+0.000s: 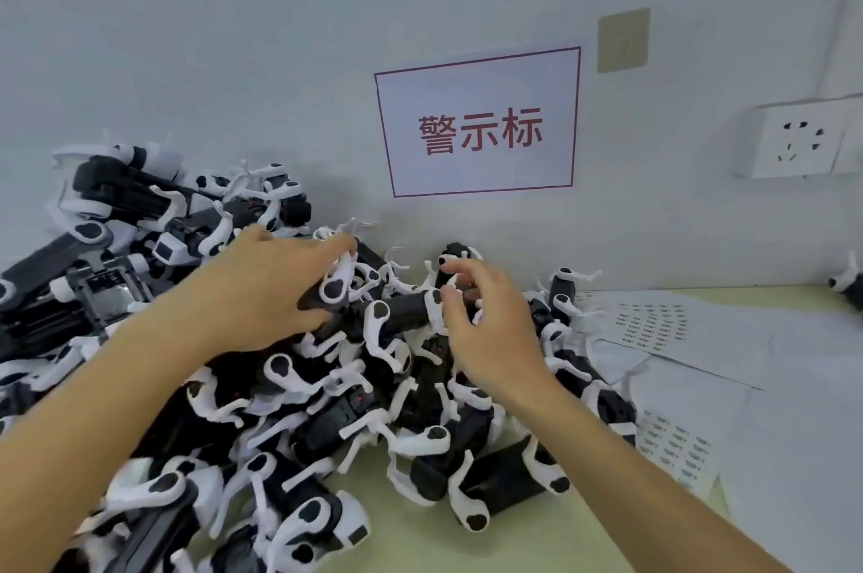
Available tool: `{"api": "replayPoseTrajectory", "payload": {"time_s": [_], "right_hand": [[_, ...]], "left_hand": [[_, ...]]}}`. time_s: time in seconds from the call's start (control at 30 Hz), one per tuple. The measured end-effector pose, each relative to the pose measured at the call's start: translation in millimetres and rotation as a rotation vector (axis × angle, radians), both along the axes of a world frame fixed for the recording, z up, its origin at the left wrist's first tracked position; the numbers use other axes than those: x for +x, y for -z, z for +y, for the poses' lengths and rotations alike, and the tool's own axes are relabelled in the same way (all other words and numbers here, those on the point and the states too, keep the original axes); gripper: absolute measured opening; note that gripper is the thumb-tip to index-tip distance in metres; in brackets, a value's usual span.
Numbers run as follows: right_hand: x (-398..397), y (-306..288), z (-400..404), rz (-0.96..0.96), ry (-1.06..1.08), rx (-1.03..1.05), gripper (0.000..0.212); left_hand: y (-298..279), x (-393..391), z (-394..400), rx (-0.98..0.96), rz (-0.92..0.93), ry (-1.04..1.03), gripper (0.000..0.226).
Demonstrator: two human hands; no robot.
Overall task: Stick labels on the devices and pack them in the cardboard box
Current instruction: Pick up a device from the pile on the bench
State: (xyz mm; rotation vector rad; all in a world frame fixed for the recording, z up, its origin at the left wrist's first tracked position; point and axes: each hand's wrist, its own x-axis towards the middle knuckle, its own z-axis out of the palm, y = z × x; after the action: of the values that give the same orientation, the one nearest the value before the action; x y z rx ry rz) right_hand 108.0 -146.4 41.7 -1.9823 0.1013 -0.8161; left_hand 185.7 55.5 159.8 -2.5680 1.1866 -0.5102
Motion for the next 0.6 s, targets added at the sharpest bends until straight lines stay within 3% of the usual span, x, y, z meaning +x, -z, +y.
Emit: {"api": "replayPoseTrajectory", "payload": {"time_s": [0.1,0.17,0.23,0.37,0.6], "right_hand": [[-13,11,-59,0.264,0.171,-0.117,0.050],[-16,15,-86,0.435,0.178,-0.241,0.071],[-13,16,-99,0.553,0.124,-0.362,0.082],[2,15,-112,0.710,-0.114,-0.508,0.087],[4,16,-138,0.592,-0.174,-0.508,0.069]], "left_hand": [[-15,18,-12,-0.251,0.003,0.145,0.053],[-21,29,-33,-0.425,0.028,0.261,0.052],[-19,37,-62,-0.471,0.093,0.303,0.051],[13,51,-111,-0.305,0.178,0.143,0.036],[40,51,-129,-0.052,0.043,-0.223,0.062]]}}
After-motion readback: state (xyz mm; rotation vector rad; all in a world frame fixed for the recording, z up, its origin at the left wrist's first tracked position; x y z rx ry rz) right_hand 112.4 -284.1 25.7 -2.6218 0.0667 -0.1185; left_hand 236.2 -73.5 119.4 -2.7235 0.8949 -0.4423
